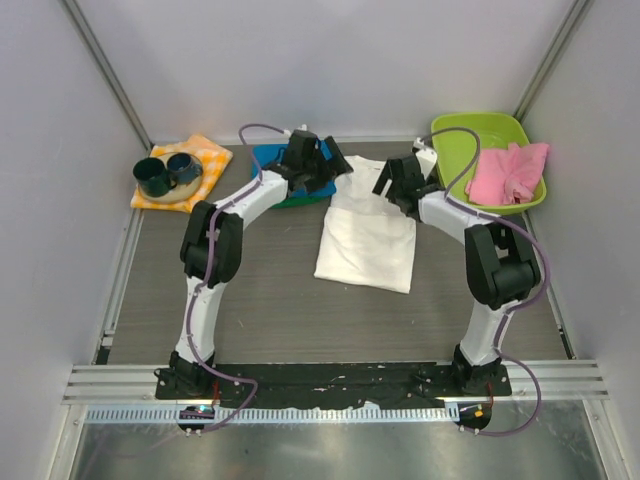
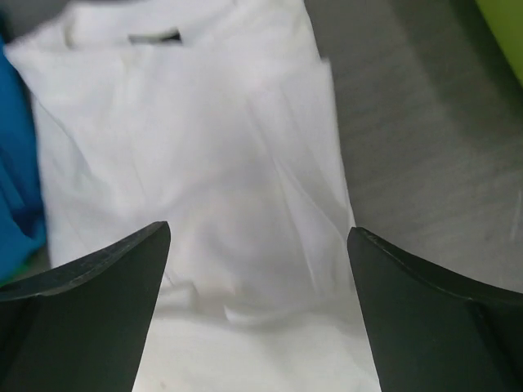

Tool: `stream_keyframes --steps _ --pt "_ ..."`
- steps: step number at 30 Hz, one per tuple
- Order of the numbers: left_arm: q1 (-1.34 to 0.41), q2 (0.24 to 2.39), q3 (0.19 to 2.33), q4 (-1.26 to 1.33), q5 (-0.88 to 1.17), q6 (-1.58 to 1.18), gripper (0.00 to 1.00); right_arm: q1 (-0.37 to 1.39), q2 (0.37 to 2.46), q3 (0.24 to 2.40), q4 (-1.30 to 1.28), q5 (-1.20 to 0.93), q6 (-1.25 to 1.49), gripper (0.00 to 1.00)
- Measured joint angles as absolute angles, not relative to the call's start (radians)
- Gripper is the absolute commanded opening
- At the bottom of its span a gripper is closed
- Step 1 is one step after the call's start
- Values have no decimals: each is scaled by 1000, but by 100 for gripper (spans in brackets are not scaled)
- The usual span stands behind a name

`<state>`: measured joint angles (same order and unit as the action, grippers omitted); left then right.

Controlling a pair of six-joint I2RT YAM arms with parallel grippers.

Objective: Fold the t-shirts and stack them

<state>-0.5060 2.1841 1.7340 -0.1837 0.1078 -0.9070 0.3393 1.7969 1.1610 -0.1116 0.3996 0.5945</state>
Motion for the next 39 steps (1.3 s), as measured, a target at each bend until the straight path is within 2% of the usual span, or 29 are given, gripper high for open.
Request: stream_keyframes --steps 3,6,8,11,16,19,28,35,38,39 --pt "-459 2247 1919 -220 130 -900 100 323 1864 1314 -114 394 566 97" --pt "-427 2228 1949 -232 142 -889 100 319 1829 1333 -114 393 549 98" --pt "-414 2172 1869 -224 145 -886 100 322 1776 1301 -117 382 546 98" --pt "-426 2038 1639 -189 152 -886 100 340 1658 1210 -140 366 548 99" --pt "-524 1825 1251 -136 158 -891 100 447 1476 1039 -200 355 553 99" --pt "-587 1766 1130 -107 162 -892 100 511 1412 953 -242 339 569 98" --pt "-673 1657 883 -61 131 -913 99 554 1180 684 -347 390 658 97" --pt "-673 1647 839 13 117 -931 96 554 1138 646 -368 407 693 97" --pt "-673 1657 837 39 116 -936 87 554 1134 631 -374 410 701 95" --pt "-673 1663 837 49 116 -939 79 554 1132 627 -376 410 705 95"
